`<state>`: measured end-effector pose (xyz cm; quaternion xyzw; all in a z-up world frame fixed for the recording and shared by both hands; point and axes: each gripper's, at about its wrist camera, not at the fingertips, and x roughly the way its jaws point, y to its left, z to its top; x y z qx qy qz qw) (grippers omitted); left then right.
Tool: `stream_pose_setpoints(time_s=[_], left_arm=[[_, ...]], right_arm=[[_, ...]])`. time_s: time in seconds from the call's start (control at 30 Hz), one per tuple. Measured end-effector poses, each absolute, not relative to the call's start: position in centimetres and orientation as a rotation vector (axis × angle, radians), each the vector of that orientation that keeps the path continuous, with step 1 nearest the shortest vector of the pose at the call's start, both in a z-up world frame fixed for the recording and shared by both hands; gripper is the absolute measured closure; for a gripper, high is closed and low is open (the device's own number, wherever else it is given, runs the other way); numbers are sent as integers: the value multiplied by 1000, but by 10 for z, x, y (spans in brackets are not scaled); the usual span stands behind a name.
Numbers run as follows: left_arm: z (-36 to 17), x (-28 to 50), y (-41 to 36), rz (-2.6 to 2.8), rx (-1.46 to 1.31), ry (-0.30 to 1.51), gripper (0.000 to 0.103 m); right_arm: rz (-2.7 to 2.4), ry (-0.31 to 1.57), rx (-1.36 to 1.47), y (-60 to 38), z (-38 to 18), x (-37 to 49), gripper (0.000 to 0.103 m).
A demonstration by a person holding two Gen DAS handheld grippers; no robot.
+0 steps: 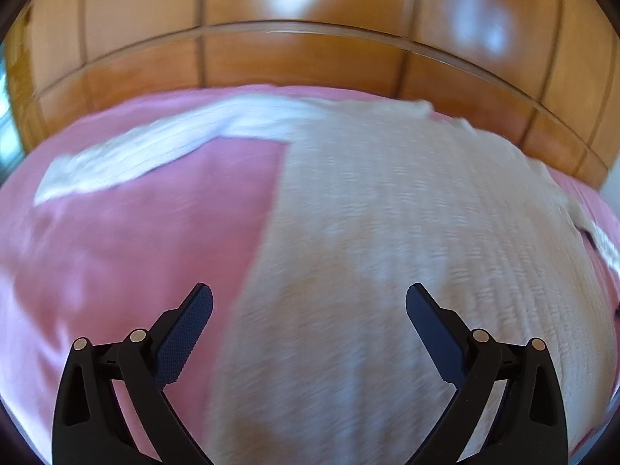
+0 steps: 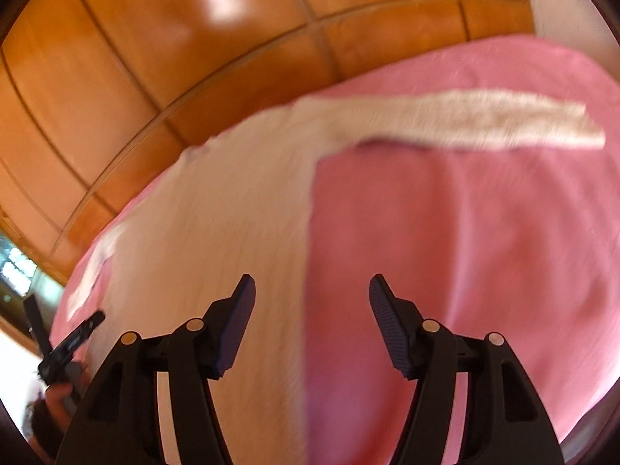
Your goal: Fold small clothes
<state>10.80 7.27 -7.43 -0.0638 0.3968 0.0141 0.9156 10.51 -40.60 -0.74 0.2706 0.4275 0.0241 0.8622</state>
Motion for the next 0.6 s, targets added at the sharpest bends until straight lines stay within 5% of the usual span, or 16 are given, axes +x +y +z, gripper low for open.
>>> stream_pose_setpoints(time_s=[0.07,0.13,0.37,0.47,0.53,0.6], left_arm=[[-79,99,89,39,-174,840,9],[-85,89,103,45,-203,865,32],[-87,50,90,-164,-201,841,36],[-89,44,80,-162,-150,832,69],[-87,45,81,-209,-187,851,96],[-82,43,81,-239,-206,865,97]], right_arm=[[63,918,593,-403,-15,98,42],[79,930,621,-396,-20,84,42],[244,905,696,-372,-26,68,51],[255,917,709,-368,-29,66,84],[274,917,747,-372,-28,67,92],[290,872,770,-381,-17,68,93]])
